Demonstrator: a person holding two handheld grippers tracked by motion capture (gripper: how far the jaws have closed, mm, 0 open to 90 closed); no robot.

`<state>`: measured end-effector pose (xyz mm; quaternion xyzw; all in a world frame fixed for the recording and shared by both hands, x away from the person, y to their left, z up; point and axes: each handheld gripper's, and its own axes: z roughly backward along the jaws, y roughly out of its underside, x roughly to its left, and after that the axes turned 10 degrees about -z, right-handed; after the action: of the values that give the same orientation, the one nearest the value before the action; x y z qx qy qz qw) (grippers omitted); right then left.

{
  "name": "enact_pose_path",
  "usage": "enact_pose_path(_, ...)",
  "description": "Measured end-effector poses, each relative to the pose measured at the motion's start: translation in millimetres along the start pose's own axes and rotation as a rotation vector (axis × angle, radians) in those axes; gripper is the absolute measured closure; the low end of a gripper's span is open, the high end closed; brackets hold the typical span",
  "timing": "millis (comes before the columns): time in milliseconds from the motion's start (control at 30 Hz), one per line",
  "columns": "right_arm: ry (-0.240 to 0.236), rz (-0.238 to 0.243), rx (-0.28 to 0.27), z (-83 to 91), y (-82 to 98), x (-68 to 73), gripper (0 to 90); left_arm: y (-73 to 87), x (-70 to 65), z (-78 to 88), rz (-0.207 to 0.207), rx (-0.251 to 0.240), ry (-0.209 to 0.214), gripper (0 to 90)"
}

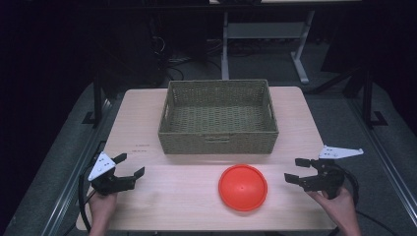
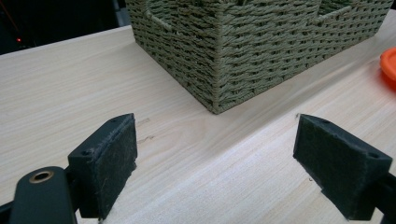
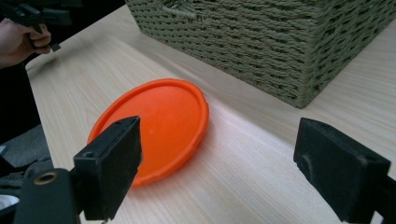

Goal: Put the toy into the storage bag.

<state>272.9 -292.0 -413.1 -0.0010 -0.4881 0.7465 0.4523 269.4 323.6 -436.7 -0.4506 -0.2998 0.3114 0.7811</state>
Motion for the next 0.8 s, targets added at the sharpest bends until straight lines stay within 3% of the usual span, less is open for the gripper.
enact_pose_path(433, -0.036, -0.020, 0.088, -19.3, -21.9, 6.7, 14.6, -0.2, 0.4, 0.6, 0.001, 0.005, -0.004, 13.0)
enact_pose_path(800, -0.064, 0.002, 0.169, -36.8, -31.0, 13.9, 14.8, -0.2, 0.6, 0.6, 0.000, 0.004, -0.003, 13.0)
